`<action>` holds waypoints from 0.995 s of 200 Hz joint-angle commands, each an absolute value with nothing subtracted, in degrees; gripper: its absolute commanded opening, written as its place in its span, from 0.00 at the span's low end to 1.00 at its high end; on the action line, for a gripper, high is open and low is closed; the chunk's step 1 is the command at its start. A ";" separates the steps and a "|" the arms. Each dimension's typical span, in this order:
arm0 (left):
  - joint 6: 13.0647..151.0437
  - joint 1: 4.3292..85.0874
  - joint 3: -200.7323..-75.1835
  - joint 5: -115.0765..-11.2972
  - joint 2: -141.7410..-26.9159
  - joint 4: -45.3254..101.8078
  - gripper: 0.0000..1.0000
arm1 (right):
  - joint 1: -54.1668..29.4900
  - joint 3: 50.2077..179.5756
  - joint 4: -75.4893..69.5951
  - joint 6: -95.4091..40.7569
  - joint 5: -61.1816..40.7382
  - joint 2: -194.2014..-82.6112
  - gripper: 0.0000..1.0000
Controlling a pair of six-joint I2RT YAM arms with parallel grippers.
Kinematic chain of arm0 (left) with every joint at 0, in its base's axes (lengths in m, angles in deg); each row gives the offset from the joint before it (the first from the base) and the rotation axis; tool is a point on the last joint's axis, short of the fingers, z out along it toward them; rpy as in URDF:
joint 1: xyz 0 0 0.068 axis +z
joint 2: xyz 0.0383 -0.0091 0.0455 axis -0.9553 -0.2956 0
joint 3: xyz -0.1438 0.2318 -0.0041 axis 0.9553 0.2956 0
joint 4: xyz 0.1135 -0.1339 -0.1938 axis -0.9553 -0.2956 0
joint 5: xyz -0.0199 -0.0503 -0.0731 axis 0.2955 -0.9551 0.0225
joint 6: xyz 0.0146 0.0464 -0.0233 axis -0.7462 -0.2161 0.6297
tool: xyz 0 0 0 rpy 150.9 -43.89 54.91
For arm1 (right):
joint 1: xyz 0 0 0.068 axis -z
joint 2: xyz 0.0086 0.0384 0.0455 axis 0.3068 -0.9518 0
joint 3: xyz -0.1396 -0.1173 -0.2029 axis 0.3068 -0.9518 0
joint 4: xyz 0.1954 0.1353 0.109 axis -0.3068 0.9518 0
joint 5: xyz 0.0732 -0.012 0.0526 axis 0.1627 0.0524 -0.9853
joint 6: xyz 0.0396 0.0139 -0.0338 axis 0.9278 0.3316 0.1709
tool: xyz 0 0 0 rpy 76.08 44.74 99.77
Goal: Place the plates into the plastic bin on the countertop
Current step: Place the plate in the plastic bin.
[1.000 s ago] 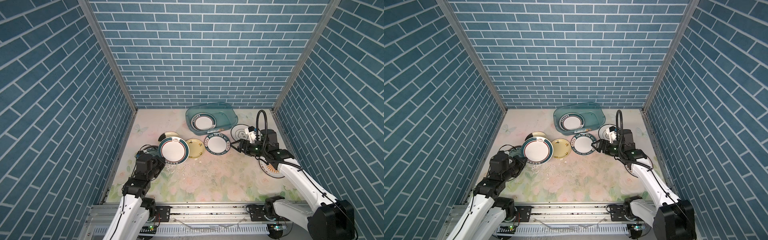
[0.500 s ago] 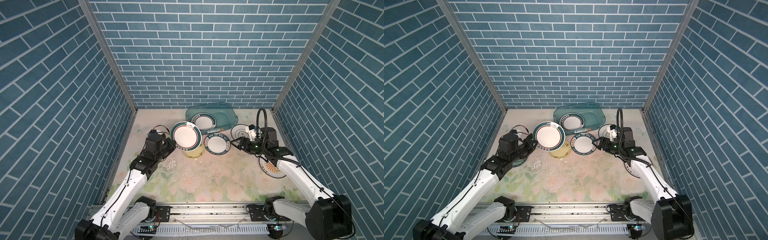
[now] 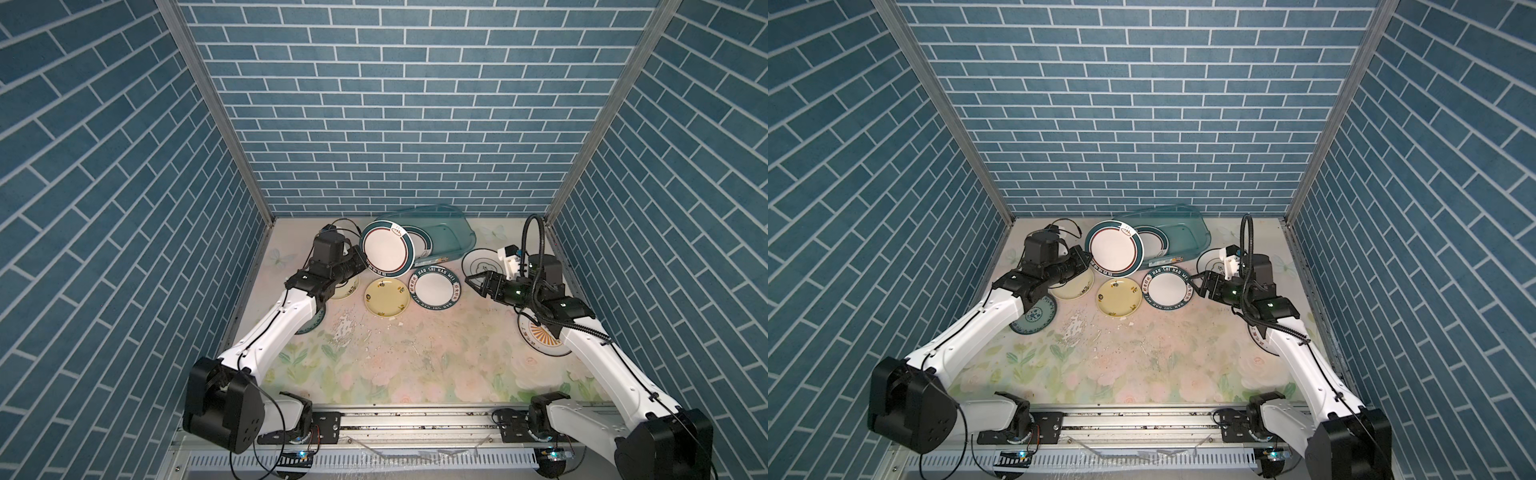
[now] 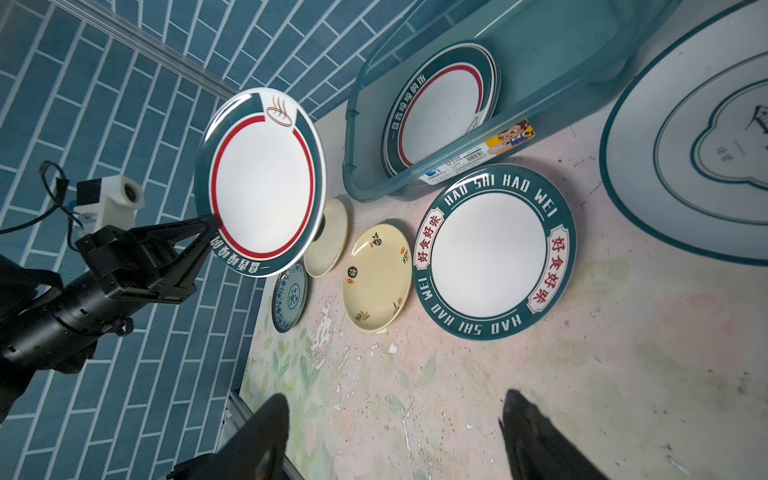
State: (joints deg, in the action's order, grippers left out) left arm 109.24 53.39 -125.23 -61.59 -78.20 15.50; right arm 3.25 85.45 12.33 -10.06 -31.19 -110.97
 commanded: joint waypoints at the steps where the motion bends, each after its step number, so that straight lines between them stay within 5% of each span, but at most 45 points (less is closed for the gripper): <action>1: 105.90 53.21 -129.70 -62.91 -81.01 18.08 0.00 | 3.45 84.50 10.90 -10.27 -29.24 -110.10 0.81; 199: 95.91 53.82 -158.66 -57.89 -112.26 9.47 0.00 | 3.53 83.73 8.14 -8.36 -28.87 -112.28 0.81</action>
